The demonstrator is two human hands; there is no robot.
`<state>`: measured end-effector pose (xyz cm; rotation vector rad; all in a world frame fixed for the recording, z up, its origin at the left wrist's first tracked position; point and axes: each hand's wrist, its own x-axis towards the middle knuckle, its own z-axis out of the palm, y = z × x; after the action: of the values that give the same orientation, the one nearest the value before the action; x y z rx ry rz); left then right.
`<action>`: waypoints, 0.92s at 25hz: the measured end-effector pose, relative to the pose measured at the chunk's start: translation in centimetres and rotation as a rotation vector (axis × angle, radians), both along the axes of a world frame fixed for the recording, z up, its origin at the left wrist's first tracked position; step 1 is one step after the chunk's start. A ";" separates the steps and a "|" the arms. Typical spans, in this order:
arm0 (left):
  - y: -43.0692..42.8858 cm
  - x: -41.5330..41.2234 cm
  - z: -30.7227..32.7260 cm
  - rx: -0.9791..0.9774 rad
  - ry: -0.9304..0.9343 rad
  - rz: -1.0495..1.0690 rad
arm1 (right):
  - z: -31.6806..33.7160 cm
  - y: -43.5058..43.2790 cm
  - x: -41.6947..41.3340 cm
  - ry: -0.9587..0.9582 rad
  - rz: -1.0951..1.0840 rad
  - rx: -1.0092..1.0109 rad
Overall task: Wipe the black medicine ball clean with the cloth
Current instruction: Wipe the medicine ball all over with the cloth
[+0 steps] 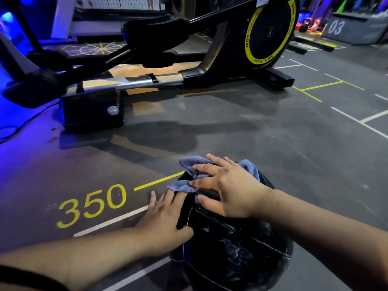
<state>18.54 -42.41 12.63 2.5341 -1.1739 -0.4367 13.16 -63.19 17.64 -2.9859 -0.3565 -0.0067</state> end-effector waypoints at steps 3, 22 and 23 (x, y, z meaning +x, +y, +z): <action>-0.1 0.0 0.3 -0.073 0.051 -0.019 | 0.0 -3.3 1.0 -0.125 -0.097 0.101; 1.9 2.5 0.6 -0.041 0.111 -0.023 | -1.9 -9.2 -1.0 0.078 -0.822 0.457; 2.3 2.7 0.5 -0.032 0.093 -0.015 | -2.1 -8.5 -1.5 0.009 -0.821 0.505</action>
<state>21.24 -40.12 13.12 2.4509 -1.1570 -0.5295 11.66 -71.73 15.52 -2.4110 0.7627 -0.1412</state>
